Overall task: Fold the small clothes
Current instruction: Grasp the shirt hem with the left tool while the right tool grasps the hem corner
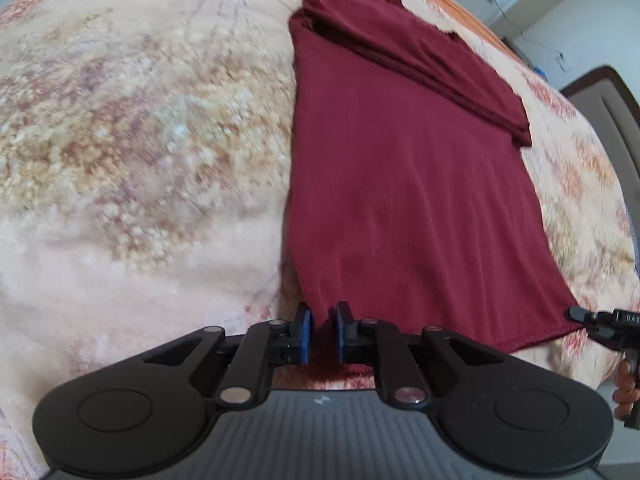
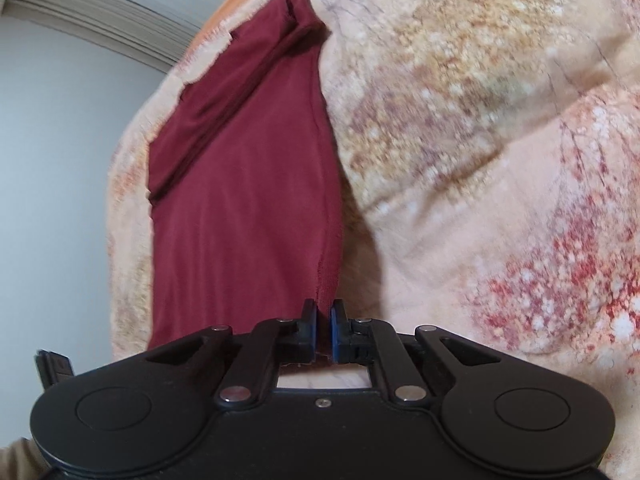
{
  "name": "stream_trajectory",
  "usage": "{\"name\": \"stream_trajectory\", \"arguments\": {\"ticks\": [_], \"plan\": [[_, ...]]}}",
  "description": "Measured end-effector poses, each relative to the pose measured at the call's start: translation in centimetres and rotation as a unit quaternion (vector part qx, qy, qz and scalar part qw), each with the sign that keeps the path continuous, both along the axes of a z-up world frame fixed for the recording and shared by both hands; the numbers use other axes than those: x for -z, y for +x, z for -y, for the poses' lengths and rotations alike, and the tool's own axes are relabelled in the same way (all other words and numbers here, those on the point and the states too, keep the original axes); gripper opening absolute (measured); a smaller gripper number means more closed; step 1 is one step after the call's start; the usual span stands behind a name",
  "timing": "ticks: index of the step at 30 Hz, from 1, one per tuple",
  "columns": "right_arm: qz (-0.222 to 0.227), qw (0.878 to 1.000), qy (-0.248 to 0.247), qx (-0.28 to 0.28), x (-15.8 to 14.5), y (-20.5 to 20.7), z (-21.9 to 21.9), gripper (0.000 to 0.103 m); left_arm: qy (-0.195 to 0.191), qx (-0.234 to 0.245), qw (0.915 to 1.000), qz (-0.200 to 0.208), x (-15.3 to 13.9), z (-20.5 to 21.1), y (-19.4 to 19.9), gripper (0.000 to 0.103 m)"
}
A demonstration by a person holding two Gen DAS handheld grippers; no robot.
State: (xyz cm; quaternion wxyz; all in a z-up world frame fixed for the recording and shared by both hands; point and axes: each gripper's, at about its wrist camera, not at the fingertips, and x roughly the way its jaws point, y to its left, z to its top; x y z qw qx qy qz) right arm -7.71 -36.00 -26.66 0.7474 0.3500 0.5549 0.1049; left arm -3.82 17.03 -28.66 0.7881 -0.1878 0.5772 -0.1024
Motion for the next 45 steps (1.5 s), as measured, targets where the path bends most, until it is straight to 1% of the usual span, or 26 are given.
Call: {"name": "stream_trajectory", "arguments": {"ticks": [2, 4, 6, 8, 10, 12, 14, 16, 18, 20, 22, 23, 26, 27, 29, 33, 34, 35, 36, 37, 38, 39, 41, 42, 44, 45], "plan": [[0.0, 1.0, 0.001, 0.004, -0.2, 0.6, 0.3, 0.006, -0.006, -0.017, 0.9998, 0.003, -0.1, -0.8, 0.3, 0.013], [-0.001, 1.0, -0.006, 0.001, -0.2, 1.2, 0.2, 0.006, 0.004, -0.024, 0.9997, 0.003, -0.2, -1.1, 0.7, 0.013], [-0.009, 1.0, -0.026, -0.008, -0.1, 1.9, -0.2, 0.006, 0.045, -0.004, 0.999, 0.008, -0.5, -0.6, 0.9, 0.013], [-0.024, 0.997, -0.066, -0.032, 0.3, 2.3, -0.9, 0.009, 0.087, 0.045, 0.9949, 0.024, -1.1, 0.8, 0.8, 0.015], [-0.03, 0.992, -0.11, -0.061, 0.4, 2.4, -1.9, 0.02, 0.135, 0.11, 0.9835, 0.049, -1.8, 2.7, 0.2, 0.02], [-0.007, 0.988, -0.133, -0.078, -0.3, 2.1, -2.4, 0.026, 0.17, 0.178, 0.9661, 0.079, -2.4, 4.5, -0.8, 0.028], [0.031, 0.982, -0.16, -0.092, -1.8, 1.5, -3.0, 0.051, 0.201, 0.251, 0.9404, 0.112, -2.8, 6.6, -2.0, 0.032], [0.067, 0.973, -0.186, -0.122, -3.2, 1.0, -3.8, 0.057, 0.235, 0.33, 0.9038, 0.138, -2.6, 8.7, -3.5, 0.035], [0.085, 0.96, -0.205, -0.17, -3.9, 0.7, -4.8, 0.057, 0.26, 0.396, 0.8673, 0.152, -1.9, 10.6, -4.9, 0.036], [0.094, 0.944, -0.226, -0.222, -4.1, 0.5, -6.1, 0.057, 0.281, 0.445, 0.8355, 0.158, -0.9, 11.7, -5.9, 0.036], [0.1, 0.933, -0.233, -0.257, -4.3, 0.1, -7.1, 0.057, 0.298, 0.48, 0.8084, 0.165, 0.2, 12.4, -6.4, 0.036], [0.101, 0.93, -0.233, -0.266, -4.5, 0.0, -7.5, 0.057, 0.305, 0.492, 0.7974, 0.171, 0.6, 12.6, -6.6, 0.038], [0.104, 0.928, -0.231, -0.273, -4.5, -0.2, -8.3, 0.059, 0.318, 0.517, 0.7724, 0.187, 1.4, 13.2, -6.9, 0.042], [0.103, 0.929, -0.23, -0.272, -4.4, -0.2, -8.5, 0.059, 0.325, 0.528, 0.7597, 0.195, 1.6, 13.4, -7.1, 0.045], [0.1, 0.93, -0.229, -0.271, -4.4, -0.2, -8.7, 0.061, 0.336, 0.558, 0.7281, 0.213, 1.9, 13.6, -7.6, 0.045], [0.101, 0.928, -0.231, -0.273, -4.5, -0.2, -8.9, 0.062, 0.356, 0.619, 0.652, 0.255, 2.7, 13.2, -9.2, 0.045], [0.101, 0.928, -0.233, -0.274, -4.5, -0.2, -8.9, 0.062, 0.361, 0.629, 0.6368, 0.262, 2.9, 13.1, -9.5, 0.045], [0.102, 0.927, -0.235, -0.275, -4.5, -0.1, -8.9, 0.062, 0.365, 0.634, 0.6267, 0.267, 3.1, 12.9, -9.6, 0.045], [0.102, 0.926, -0.237, -0.276, -4.5, -0.1, -8.9, 0.062, 0.369, 0.636, 0.6214, 0.271, 3.3, 13.0, -9.5, 0.047], [0.103, 0.924, -0.239, -0.279, -4.6, 0.0, -8.9, 0.062, 0.37, 0.633, 0.6229, 0.273, 3.4, 13.0, -9.4, 0.048], [0.105, 0.922, -0.242, -0.283, -4.6, 0.0, -9.0, 0.062, 0.369, 0.628, 0.6289, 0.272, 3.3, 13.0, -9.1, 0.046], [0.108, 0.92, -0.245, -0.287, -4.7, -0.1, -9.1, 0.062, 0.367, 0.62, 0.6366, 0.274, 3.2, 13.1, -8.7, 0.035], [0.114, 0.915, -0.249, -0.296, -4.9, -0.1, -9.3, 0.062, 0.365, 0.611, 0.6476, 0.273, 3.1, 13.0, -7.8, 0.02], [0.117, 0.913, -0.25, -0.3, -5.0, -0.2, -9.4, 0.062, 0.358, 0.608, 0.6542, 0.272, 2.8, 13.0, -7.5, 0.02], [0.122, 0.908, -0.254, -0.311, -5.0, -0.2, -9.6, 0.064, 0.347, 0.608, 0.6597, 0.274, 2.2, 12.8, -7.0, 0.019], [0.124, 0.905, -0.256, -0.317, -5.0, -0.3, -9.8, 0.064, 0.339, 0.607, 0.6656, 0.271, 1.8, 12.9, -6.7, 0.019]]}}
